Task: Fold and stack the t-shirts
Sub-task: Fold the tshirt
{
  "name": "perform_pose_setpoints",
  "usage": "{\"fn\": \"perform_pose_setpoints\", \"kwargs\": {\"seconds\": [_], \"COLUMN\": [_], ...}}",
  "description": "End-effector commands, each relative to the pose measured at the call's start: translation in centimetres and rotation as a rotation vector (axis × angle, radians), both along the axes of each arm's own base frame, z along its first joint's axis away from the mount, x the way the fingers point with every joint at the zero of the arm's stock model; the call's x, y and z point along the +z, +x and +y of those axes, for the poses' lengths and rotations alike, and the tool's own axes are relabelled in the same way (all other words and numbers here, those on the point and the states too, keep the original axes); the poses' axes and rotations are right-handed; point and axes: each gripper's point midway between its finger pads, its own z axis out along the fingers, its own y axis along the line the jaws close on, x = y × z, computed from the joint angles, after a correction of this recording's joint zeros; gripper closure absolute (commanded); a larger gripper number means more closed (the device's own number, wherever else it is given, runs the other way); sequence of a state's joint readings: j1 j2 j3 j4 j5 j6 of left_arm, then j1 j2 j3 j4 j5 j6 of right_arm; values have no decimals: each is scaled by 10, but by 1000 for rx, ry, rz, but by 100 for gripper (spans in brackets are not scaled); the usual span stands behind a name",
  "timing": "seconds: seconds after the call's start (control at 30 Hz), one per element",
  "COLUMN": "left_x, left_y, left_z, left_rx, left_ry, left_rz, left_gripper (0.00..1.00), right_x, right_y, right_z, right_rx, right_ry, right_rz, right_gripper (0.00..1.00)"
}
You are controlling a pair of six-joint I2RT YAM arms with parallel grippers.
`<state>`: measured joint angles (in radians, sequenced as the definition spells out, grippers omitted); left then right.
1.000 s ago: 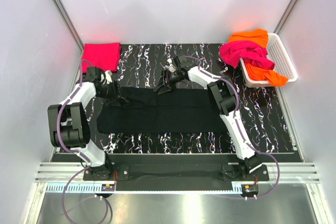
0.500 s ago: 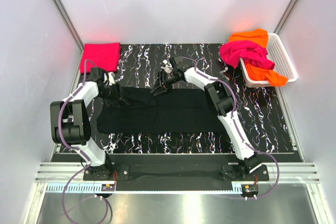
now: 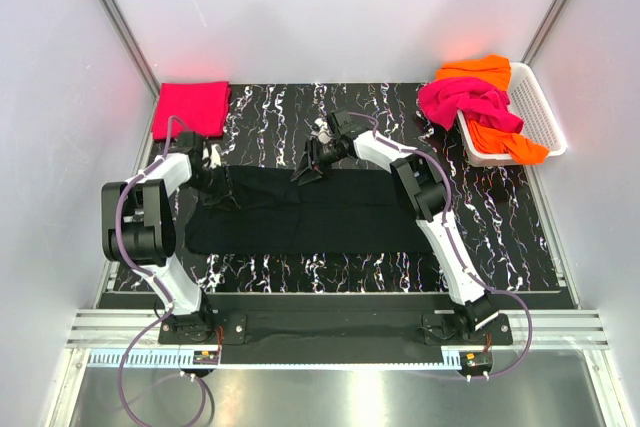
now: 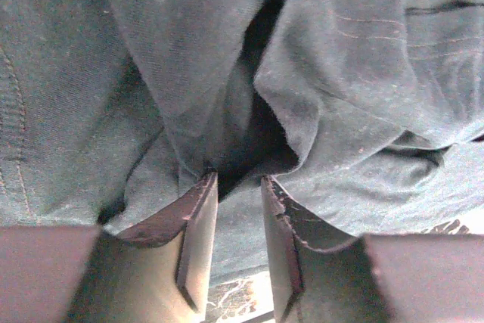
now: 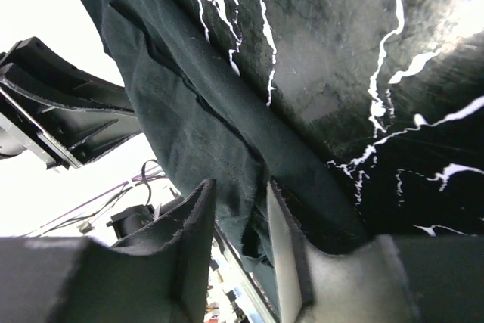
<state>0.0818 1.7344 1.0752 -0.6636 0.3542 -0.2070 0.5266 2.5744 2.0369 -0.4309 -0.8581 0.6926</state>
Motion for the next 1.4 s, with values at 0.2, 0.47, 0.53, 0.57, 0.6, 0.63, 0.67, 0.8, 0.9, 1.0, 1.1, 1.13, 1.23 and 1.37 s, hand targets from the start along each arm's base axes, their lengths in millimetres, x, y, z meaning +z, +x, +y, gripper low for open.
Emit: {"fn": "perform_pose_setpoints", "kwargs": {"seconds": [0.2, 0.47, 0.53, 0.57, 0.6, 0.63, 0.67, 0.8, 0.9, 1.0, 1.1, 1.13, 1.23, 1.37], "left_x": [8, 1, 2, 2, 2, 2, 1, -2, -3, -5, -7, -7, -8, -2], "left_y": [9, 5, 5, 5, 5, 4, 3, -3, -5, -7, -8, -8, -10, -8], "left_z": [9, 8, 8, 9, 9, 9, 10, 16, 19, 20, 20, 20, 21, 16], "left_rx": [16, 16, 16, 17, 19, 22, 26, 54, 67, 78, 82, 82, 85, 81], "left_ry": [53, 46, 46, 46, 47, 48, 52, 64, 63, 57, 50, 48, 54, 21], "left_rz": [-15, 11, 11, 11, 12, 12, 16, 29, 29, 39, 46, 47, 51, 38], "left_gripper": [79, 90, 91, 91, 92, 92, 93, 97, 100, 100, 100, 100, 100, 97], "right_x": [4, -1, 1, 0, 1, 1, 3, 10, 18, 22, 21, 19, 21, 35], "right_y": [10, 17, 19, 22, 23, 23, 25, 35, 43, 48, 48, 47, 45, 37], "right_z": [1, 15, 14, 13, 13, 12, 10, -6, -14, -12, -5, -4, -3, -4], "right_rx": [-14, -23, -31, -38, -39, -40, -50, -94, -113, -114, -97, -91, -77, -51], "right_ry": [-22, -11, -19, -25, -27, -32, -46, -103, -125, -107, -76, -71, -57, -38], "right_rz": [-57, -48, -60, -68, -75, -80, -92, -163, -216, -217, -198, -190, -183, -167], "right_gripper": [65, 73, 78, 88, 94, 100, 100, 100, 100, 100, 100, 100, 100, 82]}}
